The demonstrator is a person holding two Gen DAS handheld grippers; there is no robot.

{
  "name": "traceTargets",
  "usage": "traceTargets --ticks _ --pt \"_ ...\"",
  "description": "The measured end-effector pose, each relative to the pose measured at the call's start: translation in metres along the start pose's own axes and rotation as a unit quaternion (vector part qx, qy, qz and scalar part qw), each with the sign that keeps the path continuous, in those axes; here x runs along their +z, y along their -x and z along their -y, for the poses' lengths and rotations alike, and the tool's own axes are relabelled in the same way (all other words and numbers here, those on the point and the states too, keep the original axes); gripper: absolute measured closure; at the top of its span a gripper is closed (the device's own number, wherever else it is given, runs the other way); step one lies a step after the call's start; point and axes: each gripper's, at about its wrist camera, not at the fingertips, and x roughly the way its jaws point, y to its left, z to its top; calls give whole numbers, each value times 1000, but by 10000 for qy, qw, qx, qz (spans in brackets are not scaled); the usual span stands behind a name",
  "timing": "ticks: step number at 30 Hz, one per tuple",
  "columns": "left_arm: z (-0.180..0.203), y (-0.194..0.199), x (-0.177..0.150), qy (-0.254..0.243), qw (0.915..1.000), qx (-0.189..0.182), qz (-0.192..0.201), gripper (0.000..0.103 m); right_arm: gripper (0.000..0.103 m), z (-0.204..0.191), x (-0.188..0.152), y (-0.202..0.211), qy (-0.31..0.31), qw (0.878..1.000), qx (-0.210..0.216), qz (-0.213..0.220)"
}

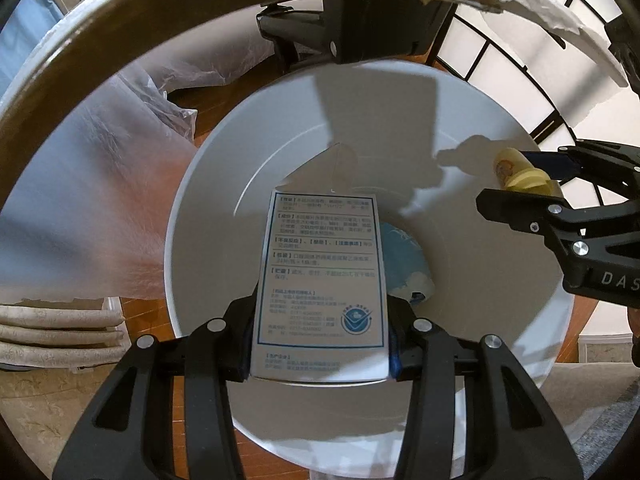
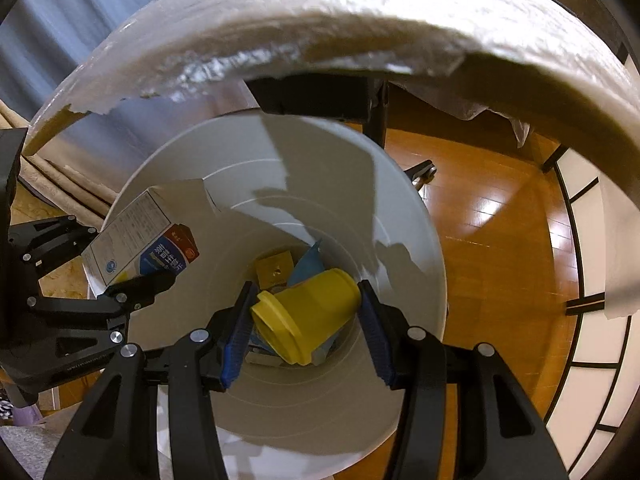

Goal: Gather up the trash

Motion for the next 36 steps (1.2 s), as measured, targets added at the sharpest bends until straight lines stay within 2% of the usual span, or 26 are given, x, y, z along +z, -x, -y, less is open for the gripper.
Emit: traceTargets --ticks 18,19,20,21,22,27,29,33,35,36 --pt "-7 -12 3 -31 9999 -53 -139 54 53 5 1 1 1 9999 27 -153" --pt "-7 -13 3 -39 9998 -72 -165 44 50 5 1 1 -17 9999 43 -163" --pt "-7 -13 2 -39 9998 -36 -166 36 35 6 1 2 -60 9998 4 -167" --pt "-7 -12 2 -36 9999 29 -127 24 28 6 1 3 -88 9999 -34 -127" --pt "-7 -11 2 -41 10000 55 -64 23 22 7 0 7 -131 9999 -49 -21" --pt "-7 3 -2 -70 10000 -40 -42 23 22 11 -3 23 -205 9998 -86 9" --pt "-6 20 -3 -101 9999 -58 85 23 22 12 -5 41 -234 9996 -81 102" --pt "-8 80 1 -75 9970 -274 724 23 19 9 -1 100 -216 9975 55 664" --pt "-14 114 13 -15 9924 -337 1183 16 14 11 10 127 -172 9939 -93 1090" --pt "-19 127 20 27 9895 -309 1410 7 14 13 18 137 -167 9914 -176 1286"
